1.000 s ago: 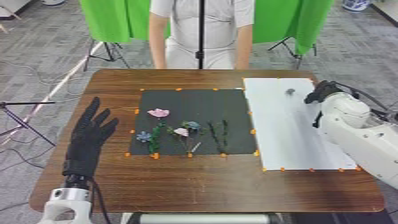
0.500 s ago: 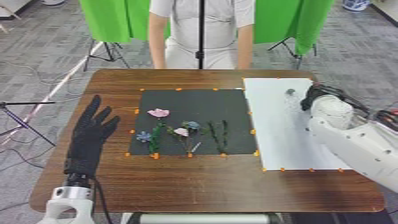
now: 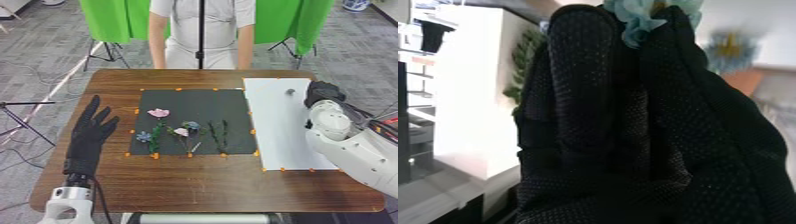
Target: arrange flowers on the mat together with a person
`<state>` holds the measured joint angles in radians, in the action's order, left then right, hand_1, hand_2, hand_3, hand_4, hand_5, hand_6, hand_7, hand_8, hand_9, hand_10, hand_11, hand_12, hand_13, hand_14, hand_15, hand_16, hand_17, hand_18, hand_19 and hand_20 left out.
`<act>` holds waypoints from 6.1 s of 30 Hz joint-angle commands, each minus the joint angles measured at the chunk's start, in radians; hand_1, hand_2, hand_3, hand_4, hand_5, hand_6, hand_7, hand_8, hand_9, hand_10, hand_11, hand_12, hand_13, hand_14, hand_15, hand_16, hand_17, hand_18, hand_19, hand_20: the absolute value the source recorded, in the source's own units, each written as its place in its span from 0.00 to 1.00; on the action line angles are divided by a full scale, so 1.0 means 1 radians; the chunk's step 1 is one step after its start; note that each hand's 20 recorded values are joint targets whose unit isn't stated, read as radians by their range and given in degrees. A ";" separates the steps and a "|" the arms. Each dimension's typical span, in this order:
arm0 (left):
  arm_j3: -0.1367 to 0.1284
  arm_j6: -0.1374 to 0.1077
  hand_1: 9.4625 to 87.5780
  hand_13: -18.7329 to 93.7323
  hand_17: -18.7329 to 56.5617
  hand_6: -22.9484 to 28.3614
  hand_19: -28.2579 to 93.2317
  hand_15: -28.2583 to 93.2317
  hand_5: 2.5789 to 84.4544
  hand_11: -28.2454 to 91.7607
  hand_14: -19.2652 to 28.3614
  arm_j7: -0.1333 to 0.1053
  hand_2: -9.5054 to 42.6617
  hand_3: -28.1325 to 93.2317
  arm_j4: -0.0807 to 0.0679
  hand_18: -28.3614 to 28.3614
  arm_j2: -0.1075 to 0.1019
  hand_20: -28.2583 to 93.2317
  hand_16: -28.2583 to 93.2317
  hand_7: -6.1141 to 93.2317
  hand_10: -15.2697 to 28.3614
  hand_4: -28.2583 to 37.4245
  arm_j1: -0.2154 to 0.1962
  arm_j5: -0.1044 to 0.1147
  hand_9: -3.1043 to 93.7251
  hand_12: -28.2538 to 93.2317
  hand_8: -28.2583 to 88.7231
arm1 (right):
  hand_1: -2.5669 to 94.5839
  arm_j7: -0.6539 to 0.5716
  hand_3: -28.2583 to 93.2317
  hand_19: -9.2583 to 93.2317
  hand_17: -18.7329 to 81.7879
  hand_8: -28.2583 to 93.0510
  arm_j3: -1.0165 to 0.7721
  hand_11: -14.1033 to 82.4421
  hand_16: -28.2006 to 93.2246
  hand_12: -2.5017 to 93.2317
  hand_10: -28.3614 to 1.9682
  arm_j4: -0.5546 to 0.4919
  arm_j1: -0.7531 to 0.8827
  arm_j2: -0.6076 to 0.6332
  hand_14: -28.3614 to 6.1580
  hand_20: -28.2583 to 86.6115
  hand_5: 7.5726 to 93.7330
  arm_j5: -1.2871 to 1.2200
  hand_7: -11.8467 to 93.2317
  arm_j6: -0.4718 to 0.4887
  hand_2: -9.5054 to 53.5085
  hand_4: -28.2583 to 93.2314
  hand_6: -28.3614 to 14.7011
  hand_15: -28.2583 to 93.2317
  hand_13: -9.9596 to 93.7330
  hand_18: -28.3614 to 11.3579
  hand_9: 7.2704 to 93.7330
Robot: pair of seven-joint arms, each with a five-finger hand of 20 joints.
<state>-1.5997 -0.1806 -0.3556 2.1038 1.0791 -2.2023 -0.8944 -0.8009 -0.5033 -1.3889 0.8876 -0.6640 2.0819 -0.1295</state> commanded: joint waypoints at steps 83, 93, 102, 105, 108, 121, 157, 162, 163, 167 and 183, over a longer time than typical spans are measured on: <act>-0.060 0.005 0.15 0.37 0.11 0.35 0.63 0.40 0.26 0.29 0.78 0.036 0.25 0.85 0.035 1.00 -0.006 0.21 0.23 0.18 0.61 0.01 -0.078 -0.029 0.31 0.34 0.15 | 0.24 0.472 0.80 0.48 0.30 0.14 -0.810 0.29 0.36 0.19 0.41 -0.674 0.610 -0.146 0.30 0.44 0.48 -0.760 0.23 0.270 0.27 0.03 0.66 0.50 0.51 0.07 0.49; -0.051 0.017 0.14 0.37 0.11 0.34 0.62 0.39 0.26 0.28 0.78 0.023 0.25 0.85 0.041 0.99 0.006 0.21 0.24 0.18 0.59 0.00 -0.094 -0.043 0.31 0.34 0.16 | 0.17 0.670 0.81 0.37 0.22 0.17 -1.038 0.18 0.46 0.20 0.40 -0.725 0.956 -0.288 0.22 0.37 0.32 -1.229 0.17 0.277 0.41 0.03 0.66 0.28 0.36 0.07 0.33; -0.043 0.004 0.14 0.37 0.11 0.34 0.62 0.39 0.26 0.28 0.78 0.035 0.25 0.86 0.046 0.99 0.044 0.21 0.24 0.18 0.59 0.00 -0.109 -0.055 0.31 0.34 0.16 | 0.12 0.757 0.80 0.34 0.20 0.18 -1.060 0.16 0.48 0.21 0.45 -0.799 1.146 -0.395 0.23 0.36 0.23 -1.162 0.15 0.178 0.44 0.03 0.73 0.26 0.32 0.10 0.27; -0.039 0.008 0.15 0.37 0.11 0.34 0.62 0.39 0.25 0.29 0.78 0.036 0.25 0.85 0.043 1.00 0.056 0.22 0.24 0.18 0.59 0.00 -0.115 -0.054 0.31 0.35 0.16 | 0.13 0.762 0.81 0.34 0.20 0.18 -1.063 0.16 0.49 0.21 0.46 -0.809 1.195 -0.437 0.23 0.37 0.24 -1.155 0.16 0.158 0.44 0.02 0.74 0.26 0.33 0.11 0.27; -0.030 0.010 0.15 0.37 0.11 0.34 0.62 0.40 0.25 0.29 0.78 0.035 0.25 0.85 0.037 1.00 0.062 0.22 0.24 0.18 0.59 0.00 -0.114 -0.057 0.30 0.35 0.16 | 0.13 0.769 0.81 0.34 0.20 0.18 -1.082 0.16 0.50 0.21 0.46 -0.812 1.236 -0.474 0.23 0.37 0.24 -1.130 0.16 0.156 0.44 0.02 0.74 0.25 0.33 0.11 0.27; -0.047 0.031 0.14 0.37 0.12 0.34 0.62 0.40 0.25 0.29 0.78 0.067 0.24 0.85 0.038 1.00 0.090 0.22 0.24 0.18 0.60 0.00 -0.115 -0.100 0.31 0.34 0.15 | 0.13 0.794 0.81 0.35 0.20 0.18 -1.108 0.17 0.51 0.21 0.45 -0.814 1.292 -0.508 0.23 0.39 0.25 -1.098 0.17 0.150 0.41 0.02 0.75 0.26 0.35 0.12 0.29; -0.045 0.023 0.14 0.37 0.12 0.35 0.62 0.40 0.25 0.29 0.78 0.053 0.25 0.86 0.037 1.00 0.099 0.21 0.24 0.19 0.60 0.00 -0.123 -0.078 0.31 0.34 0.15 | 0.13 0.785 0.81 0.35 0.20 0.17 -1.124 0.17 0.51 0.21 0.45 -0.801 1.297 -0.519 0.23 0.39 0.26 -1.083 0.18 0.175 0.41 0.02 0.76 0.27 0.36 0.12 0.31; -0.056 0.028 0.14 0.37 0.12 0.35 0.62 0.40 0.25 0.29 0.79 0.051 0.25 0.85 0.039 1.00 0.099 0.21 0.24 0.19 0.60 0.00 -0.121 -0.080 0.31 0.34 0.15 | 0.13 0.785 0.81 0.35 0.20 0.17 -1.121 0.17 0.51 0.21 0.45 -0.798 1.290 -0.524 0.23 0.39 0.26 -1.082 0.18 0.183 0.41 0.02 0.76 0.27 0.36 0.12 0.31; -0.055 0.023 0.14 0.37 0.12 0.35 0.62 0.40 0.25 0.29 0.79 0.042 0.25 0.85 0.041 1.00 0.094 0.21 0.24 0.19 0.60 0.00 -0.127 -0.077 0.31 0.34 0.15 | 0.13 0.787 0.81 0.35 0.20 0.17 -1.119 0.17 0.51 0.21 0.46 -0.797 1.287 -0.524 0.23 0.39 0.26 -1.085 0.18 0.182 0.41 0.02 0.76 0.27 0.36 0.12 0.31; -0.063 0.025 0.14 0.37 0.12 0.35 0.63 0.40 0.25 0.29 0.78 0.038 0.25 0.85 0.042 1.00 0.088 0.21 0.24 0.19 0.60 0.00 -0.117 -0.071 0.31 0.34 0.15 | 0.13 0.788 0.82 0.35 0.20 0.17 -1.117 0.17 0.51 0.21 0.45 -0.797 1.284 -0.525 0.23 0.39 0.26 -1.084 0.18 0.182 0.41 0.02 0.76 0.27 0.36 0.12 0.31; -0.069 0.014 0.13 0.37 0.11 0.35 0.62 0.40 0.26 0.30 0.79 0.032 0.25 0.85 0.021 1.00 0.065 0.21 0.24 0.19 0.61 0.00 -0.106 -0.054 0.31 0.34 0.15 | 0.13 0.783 0.81 0.35 0.20 0.17 -1.116 0.17 0.51 0.21 0.45 -0.787 1.273 -0.524 0.23 0.39 0.26 -1.082 0.18 0.192 0.41 0.02 0.76 0.27 0.36 0.12 0.31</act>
<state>-1.6663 -0.1565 -0.3191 2.1405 1.1538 -2.3114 -0.9572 -0.0271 -1.6231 -2.1765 2.1596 -1.1802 0.9904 0.0510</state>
